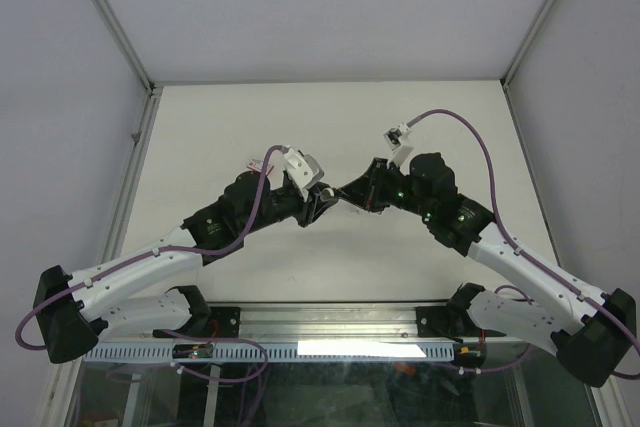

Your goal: Load the staples into the stapler

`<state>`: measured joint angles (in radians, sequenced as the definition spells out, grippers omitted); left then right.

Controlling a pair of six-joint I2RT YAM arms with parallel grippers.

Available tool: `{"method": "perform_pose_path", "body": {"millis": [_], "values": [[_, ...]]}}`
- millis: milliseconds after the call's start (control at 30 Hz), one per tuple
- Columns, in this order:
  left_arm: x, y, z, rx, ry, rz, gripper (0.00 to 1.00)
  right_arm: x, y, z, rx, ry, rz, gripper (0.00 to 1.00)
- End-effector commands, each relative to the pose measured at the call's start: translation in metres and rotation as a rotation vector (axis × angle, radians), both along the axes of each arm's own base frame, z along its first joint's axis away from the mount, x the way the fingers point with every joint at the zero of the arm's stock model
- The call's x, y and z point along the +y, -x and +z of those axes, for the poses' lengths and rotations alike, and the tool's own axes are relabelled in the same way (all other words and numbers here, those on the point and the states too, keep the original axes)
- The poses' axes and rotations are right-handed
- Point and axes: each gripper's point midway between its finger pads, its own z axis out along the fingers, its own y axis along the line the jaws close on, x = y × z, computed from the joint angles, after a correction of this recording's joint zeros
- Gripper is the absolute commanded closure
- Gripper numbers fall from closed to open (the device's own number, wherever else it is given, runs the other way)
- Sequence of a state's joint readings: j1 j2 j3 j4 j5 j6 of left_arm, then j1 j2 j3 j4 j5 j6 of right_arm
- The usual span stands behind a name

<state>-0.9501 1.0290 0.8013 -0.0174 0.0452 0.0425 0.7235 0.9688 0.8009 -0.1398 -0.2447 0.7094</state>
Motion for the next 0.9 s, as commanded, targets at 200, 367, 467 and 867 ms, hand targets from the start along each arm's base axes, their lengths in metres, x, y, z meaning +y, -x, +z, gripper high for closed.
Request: {"method": "perform_pose_path", "body": {"millis": [200,367,467,867], "values": [[0.008,0.002,0.0,0.002,-0.036,0.004,1.0,-0.053,-0.054,-0.011,-0.087,0.138,-0.298,1.0],[0.008,0.002,0.0,0.003,-0.035,0.001,1.0,-0.057,-0.058,-0.02,-0.09,0.192,-0.311,1.0],[0.007,0.003,-0.001,0.003,-0.039,-0.001,1.0,-0.063,-0.062,-0.028,-0.073,0.235,-0.34,1.0],[0.006,0.003,-0.004,0.009,-0.047,-0.007,1.0,-0.073,-0.067,-0.039,-0.074,0.305,-0.375,1.0]]}}
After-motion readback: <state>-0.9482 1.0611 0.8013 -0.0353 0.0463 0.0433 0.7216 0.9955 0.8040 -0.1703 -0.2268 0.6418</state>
